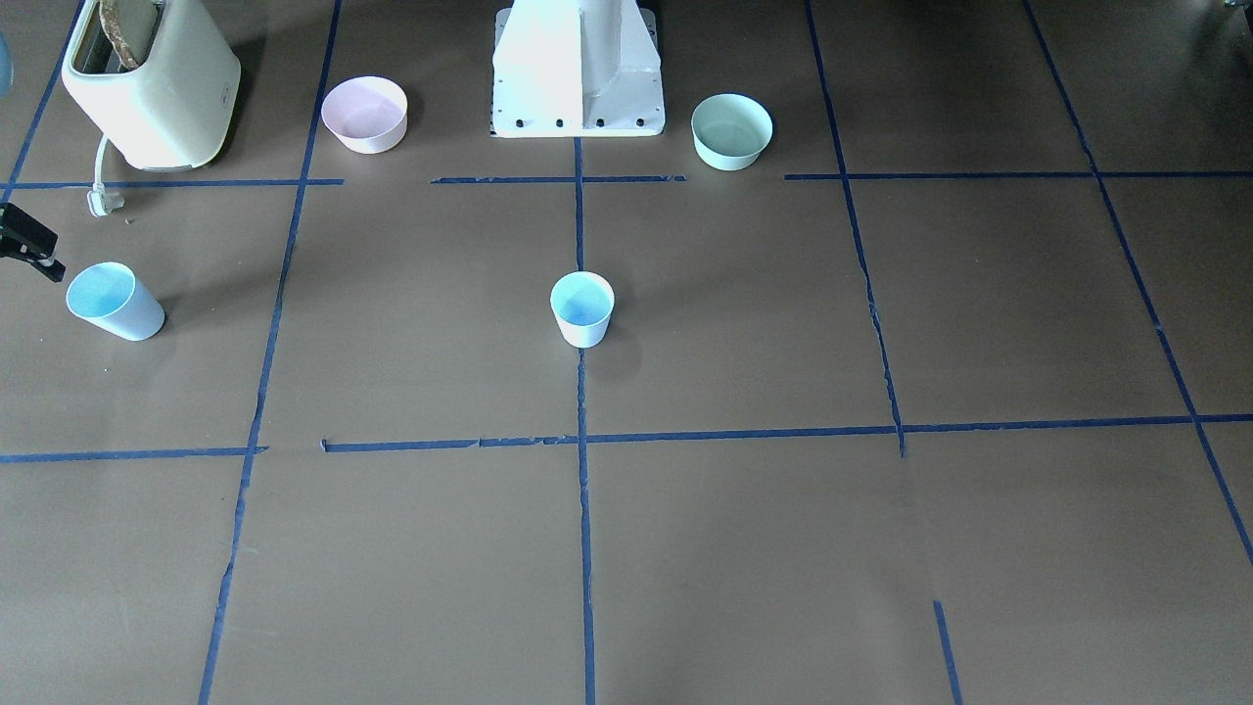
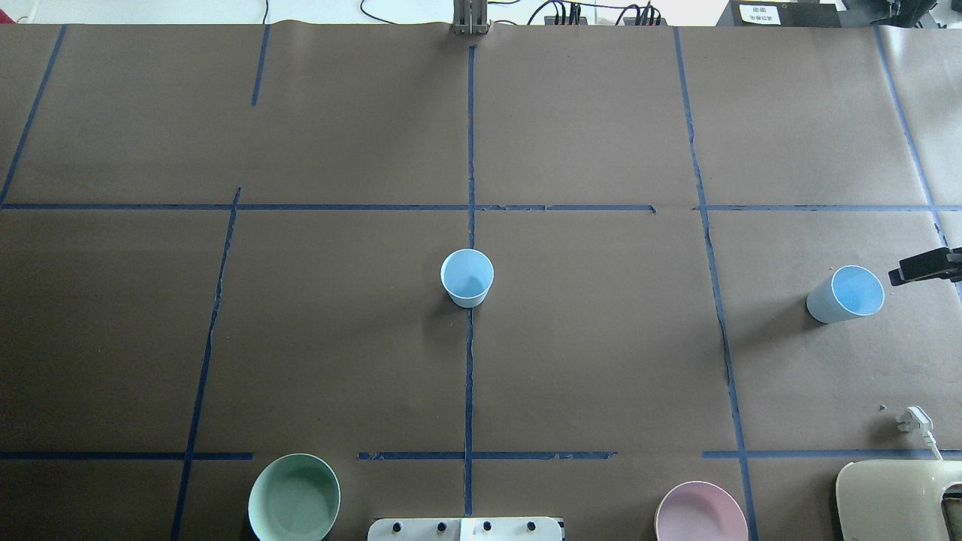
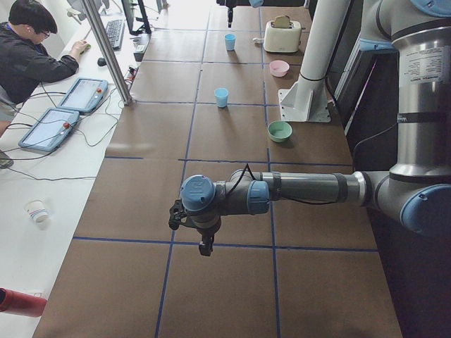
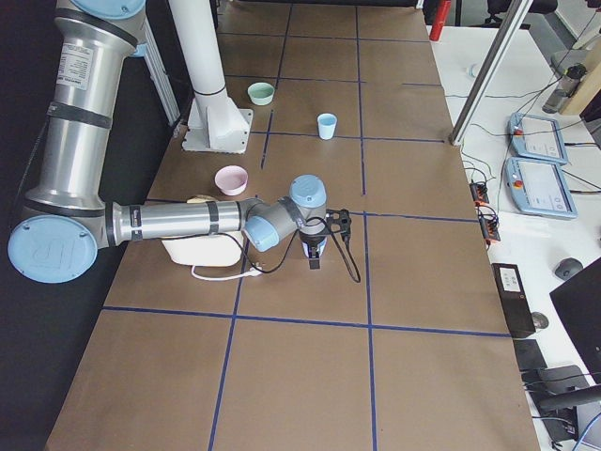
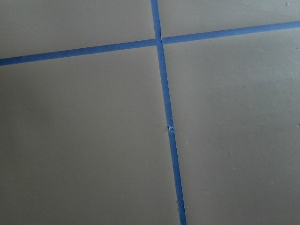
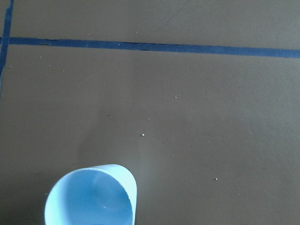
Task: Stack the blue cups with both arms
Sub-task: 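Lower the right gripper onto the other light blue cup and grasp it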
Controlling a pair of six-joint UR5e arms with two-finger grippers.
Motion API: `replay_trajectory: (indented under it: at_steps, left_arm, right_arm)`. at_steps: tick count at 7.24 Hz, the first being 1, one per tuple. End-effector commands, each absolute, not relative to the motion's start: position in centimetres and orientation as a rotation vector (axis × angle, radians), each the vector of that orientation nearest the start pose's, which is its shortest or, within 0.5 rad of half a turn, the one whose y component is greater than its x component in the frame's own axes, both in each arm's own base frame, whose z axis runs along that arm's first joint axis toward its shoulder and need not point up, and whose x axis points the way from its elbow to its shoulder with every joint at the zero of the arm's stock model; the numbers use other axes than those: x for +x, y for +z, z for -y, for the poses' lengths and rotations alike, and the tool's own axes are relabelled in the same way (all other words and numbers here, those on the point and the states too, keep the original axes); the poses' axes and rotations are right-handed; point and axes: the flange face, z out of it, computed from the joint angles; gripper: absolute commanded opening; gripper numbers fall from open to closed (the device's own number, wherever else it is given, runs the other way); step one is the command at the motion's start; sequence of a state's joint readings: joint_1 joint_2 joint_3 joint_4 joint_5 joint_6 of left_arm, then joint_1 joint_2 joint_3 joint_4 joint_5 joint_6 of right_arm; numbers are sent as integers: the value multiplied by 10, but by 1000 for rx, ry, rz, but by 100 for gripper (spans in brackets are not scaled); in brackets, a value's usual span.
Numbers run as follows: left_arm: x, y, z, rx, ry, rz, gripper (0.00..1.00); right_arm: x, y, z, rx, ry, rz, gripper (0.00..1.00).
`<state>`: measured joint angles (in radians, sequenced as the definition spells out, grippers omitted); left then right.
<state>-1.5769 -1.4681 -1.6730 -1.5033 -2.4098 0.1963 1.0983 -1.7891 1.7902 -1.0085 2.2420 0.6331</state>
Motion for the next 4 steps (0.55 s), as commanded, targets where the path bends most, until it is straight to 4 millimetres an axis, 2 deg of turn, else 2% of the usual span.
replay_trajectory:
  at_steps: [1,2,4]
  left_arm:
    - [-62,658,443,23,151,-842,100]
    - [-62,657,443,24,152,-841,100]
    - [-62,657,443,25,152,-841,100]
  right_arm:
    - [-146,602,416,125,-58,846,100]
    - [-151,602,416,118,-58,847,100]
    - [-170,622,413,86,-82,814,100]
